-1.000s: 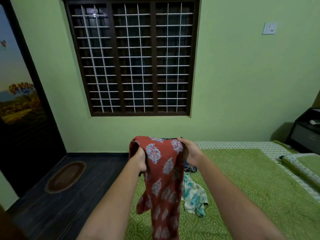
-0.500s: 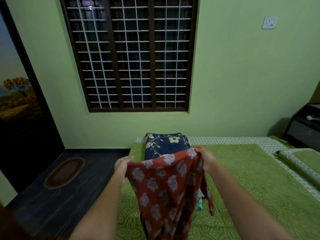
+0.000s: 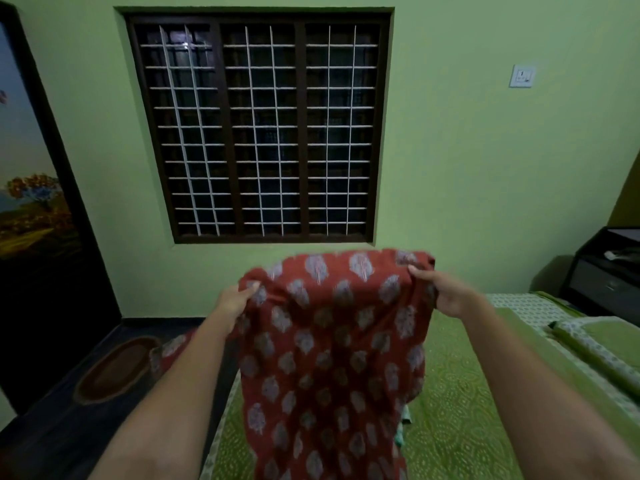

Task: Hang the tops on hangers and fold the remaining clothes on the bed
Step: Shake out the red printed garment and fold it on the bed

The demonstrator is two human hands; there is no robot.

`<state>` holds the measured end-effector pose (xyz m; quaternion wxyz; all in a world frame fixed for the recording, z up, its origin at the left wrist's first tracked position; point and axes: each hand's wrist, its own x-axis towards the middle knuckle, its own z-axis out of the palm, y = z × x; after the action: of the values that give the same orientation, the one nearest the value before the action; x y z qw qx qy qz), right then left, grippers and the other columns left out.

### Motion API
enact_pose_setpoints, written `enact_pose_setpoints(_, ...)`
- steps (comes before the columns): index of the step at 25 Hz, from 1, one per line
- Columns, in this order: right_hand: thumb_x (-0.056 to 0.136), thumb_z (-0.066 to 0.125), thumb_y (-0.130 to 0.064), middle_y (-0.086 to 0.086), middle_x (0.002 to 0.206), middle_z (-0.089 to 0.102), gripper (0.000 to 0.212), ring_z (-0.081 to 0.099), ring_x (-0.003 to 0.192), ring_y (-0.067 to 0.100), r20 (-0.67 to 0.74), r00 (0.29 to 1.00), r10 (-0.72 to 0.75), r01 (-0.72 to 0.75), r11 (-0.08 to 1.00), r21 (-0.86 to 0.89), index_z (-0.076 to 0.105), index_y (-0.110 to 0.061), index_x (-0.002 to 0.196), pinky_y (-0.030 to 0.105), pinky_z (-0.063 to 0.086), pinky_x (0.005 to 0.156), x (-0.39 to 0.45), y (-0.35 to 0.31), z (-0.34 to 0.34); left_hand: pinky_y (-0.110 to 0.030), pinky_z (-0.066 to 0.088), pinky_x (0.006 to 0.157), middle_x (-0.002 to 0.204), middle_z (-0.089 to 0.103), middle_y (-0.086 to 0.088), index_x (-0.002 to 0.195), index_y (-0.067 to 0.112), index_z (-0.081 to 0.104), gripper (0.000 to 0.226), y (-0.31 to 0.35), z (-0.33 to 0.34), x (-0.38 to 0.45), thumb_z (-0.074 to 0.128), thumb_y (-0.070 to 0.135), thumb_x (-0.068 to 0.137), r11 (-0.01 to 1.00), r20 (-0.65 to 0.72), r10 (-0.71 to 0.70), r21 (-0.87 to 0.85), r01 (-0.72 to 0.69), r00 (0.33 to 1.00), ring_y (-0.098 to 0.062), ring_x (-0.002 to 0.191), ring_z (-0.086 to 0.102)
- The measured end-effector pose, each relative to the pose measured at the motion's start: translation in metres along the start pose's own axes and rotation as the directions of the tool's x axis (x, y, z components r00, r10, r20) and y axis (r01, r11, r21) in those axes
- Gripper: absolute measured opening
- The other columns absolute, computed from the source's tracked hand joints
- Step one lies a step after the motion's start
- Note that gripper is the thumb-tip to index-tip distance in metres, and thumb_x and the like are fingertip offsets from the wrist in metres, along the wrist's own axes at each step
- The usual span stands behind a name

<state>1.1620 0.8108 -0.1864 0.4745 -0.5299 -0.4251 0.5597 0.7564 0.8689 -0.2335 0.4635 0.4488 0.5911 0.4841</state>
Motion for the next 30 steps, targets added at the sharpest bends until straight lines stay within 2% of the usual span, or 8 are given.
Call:
enact_pose_setpoints(6,0.088,0.059,-0.027,0.009,0.103,0.072,0.039,0.069,0.093,0.020,0.017,0.993,-0.119,0.116,0.983,0.143,0.061,-0.002,0.118,0.030,0.057,0.079,0.008,-0.007,-0.016,-0.036,0.048,0.093,0.109,0.068,-0.013,0.113,0.005,0.064,0.036,0.016,-0.024,0.009,0.058,0.035,0.094,0.993,-0.087,0.061,-0.098,-0.070,0.994,-0.027,0.099,0.063)
enact_pose_setpoints(8,0.091,0.057,-0.028,0.011,0.111,0.070,0.037,0.068,0.100,0.023,0.078,0.993,-0.086,0.076,0.990,0.119,0.064,-0.003,0.118,0.032,0.057,0.083,0.007,0.007,-0.018,-0.034,0.046,0.087,0.102,0.067,-0.011,0.104,0.006,0.064,0.036,0.004,-0.023,-0.001,0.054,0.040,0.095,0.995,0.003,0.072,0.061,-0.072,0.997,-0.026,0.096,0.062)
enact_pose_setpoints(11,0.092,0.058,-0.017,0.005,0.095,0.073,0.026,0.069,0.086,0.015,0.067,0.995,0.077,-0.075,0.997,-0.032,0.063,-0.002,0.113,0.024,0.055,0.074,0.003,0.062,-0.017,-0.039,0.046,0.091,0.113,0.065,-0.023,0.108,-0.003,0.067,0.048,-0.057,-0.033,0.000,0.056,0.041,0.093,0.918,-0.031,0.080,0.392,-0.062,0.996,-0.036,0.105,0.060)
enact_pose_setpoints(17,0.097,0.052,-0.031,0.005,0.093,0.067,0.022,0.061,0.086,0.019,-0.172,0.983,0.064,-0.072,0.996,-0.044,0.062,-0.012,0.099,0.030,0.045,0.072,0.009,0.077,-0.015,-0.035,0.038,0.074,0.106,0.064,-0.020,0.103,0.004,0.064,0.047,-0.044,-0.037,-0.005,0.034,0.041,0.102,0.756,-0.187,0.230,0.652,-0.055,0.955,-0.036,0.099,0.058)
enact_pose_setpoints(21,0.096,0.056,-0.031,0.007,0.081,0.064,0.023,0.059,0.075,0.021,-0.302,0.953,-0.020,-0.075,0.951,-0.301,0.062,-0.012,0.084,0.029,0.046,0.067,0.012,0.083,-0.015,-0.036,0.041,0.074,0.103,0.065,-0.019,0.099,0.005,0.063,0.048,-0.039,-0.032,-0.006,0.033,0.043,0.102,0.668,-0.161,0.251,0.742,-0.050,0.955,-0.033,0.094,0.058)
enact_pose_setpoints(25,0.091,0.065,-0.025,0.004,0.068,0.051,0.032,0.051,0.071,0.019,-0.371,0.929,-0.008,-0.149,0.908,-0.392,0.051,-0.008,0.067,0.028,0.039,0.066,0.016,0.089,-0.027,-0.036,0.045,0.086,0.110,0.065,-0.023,0.102,-0.006,0.068,0.044,-0.050,-0.034,0.008,0.057,0.036,0.094,0.780,-0.123,0.015,0.622,0.066,0.992,-0.036,0.106,0.060)
enact_pose_setpoints(27,0.090,0.066,-0.016,0.008,0.073,0.053,0.017,0.056,0.065,0.019,-0.347,0.934,0.085,-0.187,0.944,-0.272,0.054,-0.006,0.083,0.026,0.046,0.059,0.014,0.095,-0.032,-0.034,0.046,0.081,0.103,0.066,-0.022,0.100,-0.006,0.065,0.033,-0.057,-0.035,0.008,0.066,0.025,0.090,0.917,-0.052,-0.164,0.359,0.172,0.985,-0.032,0.093,0.063)
enact_pose_setpoints(30,0.095,0.055,-0.005,0.011,0.079,0.056,0.010,0.054,0.057,0.015,-0.286,0.945,0.160,-0.208,0.967,-0.146,0.052,-0.013,0.090,0.019,0.047,0.042,-0.001,0.099,-0.033,-0.028,0.044,0.069,0.089,0.061,-0.010,0.091,0.004,0.065,0.017,-0.058,-0.036,-0.004,0.062,0.021,0.092,0.904,0.127,-0.388,0.244,0.351,0.913,-0.018,0.076,0.054)
